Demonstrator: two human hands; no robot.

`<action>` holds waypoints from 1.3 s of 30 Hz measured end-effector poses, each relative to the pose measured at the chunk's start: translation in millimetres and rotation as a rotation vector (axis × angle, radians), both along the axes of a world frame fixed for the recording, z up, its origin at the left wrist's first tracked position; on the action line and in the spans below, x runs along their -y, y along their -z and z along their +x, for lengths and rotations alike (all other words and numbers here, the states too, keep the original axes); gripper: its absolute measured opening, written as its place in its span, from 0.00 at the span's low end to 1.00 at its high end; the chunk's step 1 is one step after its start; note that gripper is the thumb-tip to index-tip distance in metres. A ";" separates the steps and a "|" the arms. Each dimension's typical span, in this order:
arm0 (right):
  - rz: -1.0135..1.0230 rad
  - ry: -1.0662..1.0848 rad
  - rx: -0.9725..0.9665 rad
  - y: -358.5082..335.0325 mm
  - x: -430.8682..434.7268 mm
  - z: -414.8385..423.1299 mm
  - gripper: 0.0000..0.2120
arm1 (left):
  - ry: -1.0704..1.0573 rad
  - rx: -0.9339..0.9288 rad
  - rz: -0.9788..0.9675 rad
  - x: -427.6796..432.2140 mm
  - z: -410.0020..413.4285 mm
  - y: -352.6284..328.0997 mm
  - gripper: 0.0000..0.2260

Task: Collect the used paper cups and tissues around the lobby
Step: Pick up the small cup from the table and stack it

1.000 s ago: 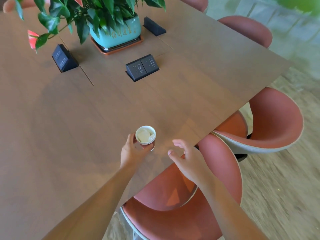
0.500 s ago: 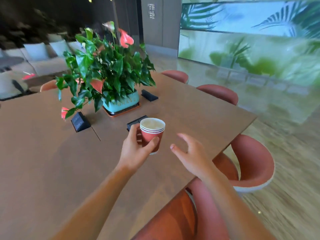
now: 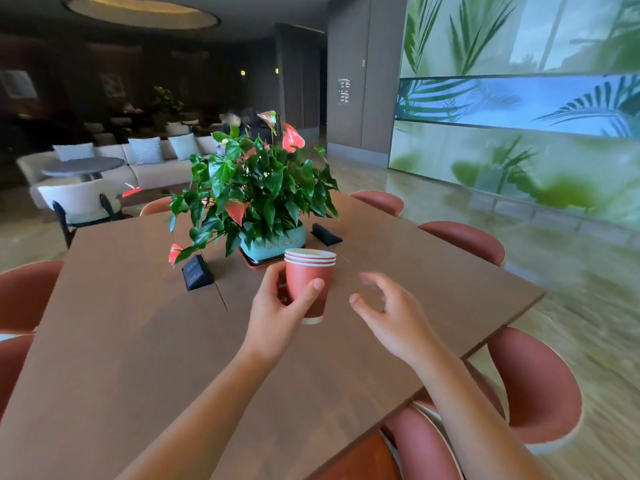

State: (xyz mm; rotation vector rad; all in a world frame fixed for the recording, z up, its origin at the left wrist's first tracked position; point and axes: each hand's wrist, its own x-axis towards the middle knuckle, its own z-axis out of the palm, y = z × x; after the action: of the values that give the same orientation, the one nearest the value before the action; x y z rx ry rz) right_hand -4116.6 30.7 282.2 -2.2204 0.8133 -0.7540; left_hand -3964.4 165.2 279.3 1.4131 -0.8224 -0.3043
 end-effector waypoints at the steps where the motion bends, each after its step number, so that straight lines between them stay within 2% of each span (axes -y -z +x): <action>1: 0.000 -0.012 0.002 -0.2 -0.1 1.7 0.23 | -0.006 -0.009 0.007 -2.4 1.2 0.1 0.22; 4: -0.005 -0.064 -0.006 3.1 -2.4 10.5 0.21 | -0.043 -0.022 0.045 -12.8 7.7 3.9 0.22; 13: 0.106 -0.284 -0.096 46.5 -55.5 56.4 0.25 | -0.268 -0.072 0.172 -95.0 19.0 43.0 0.25; 17: 0.138 -0.366 -0.080 52.5 -90.1 64.5 0.25 | -0.369 -0.073 0.148 -135.6 16.1 47.0 0.23; 20: 0.124 -0.392 -0.068 44.6 -112.9 67.8 0.25 | -0.403 -0.038 0.131 -161.1 13.5 39.1 0.19; 24: 0.083 -0.433 -0.059 28.0 -146.3 69.4 0.25 | -0.451 -0.006 0.080 -197.6 9.9 26.7 0.19; 29: 0.097 -0.493 -0.067 21.5 -219.4 67.9 0.23 | -0.538 -0.042 0.013 -272.5 -1.1 29.6 0.22; 35: 0.189 -0.574 -0.105 47.2 -339.7 63.8 0.22 | -0.599 -0.146 0.040 -397.0 -21.5 66.4 0.30; 39: 0.221 -0.621 -0.156 72.2 -397.7 54.6 0.21 | -0.655 -0.203 0.067 -460.4 -41.4 83.2 0.23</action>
State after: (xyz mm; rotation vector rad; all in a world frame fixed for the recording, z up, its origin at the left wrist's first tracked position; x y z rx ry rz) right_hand -4062.1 428.4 210.0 -2.1637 0.2229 -0.1826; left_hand -4005.9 625.6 196.1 1.6016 -0.1582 0.0321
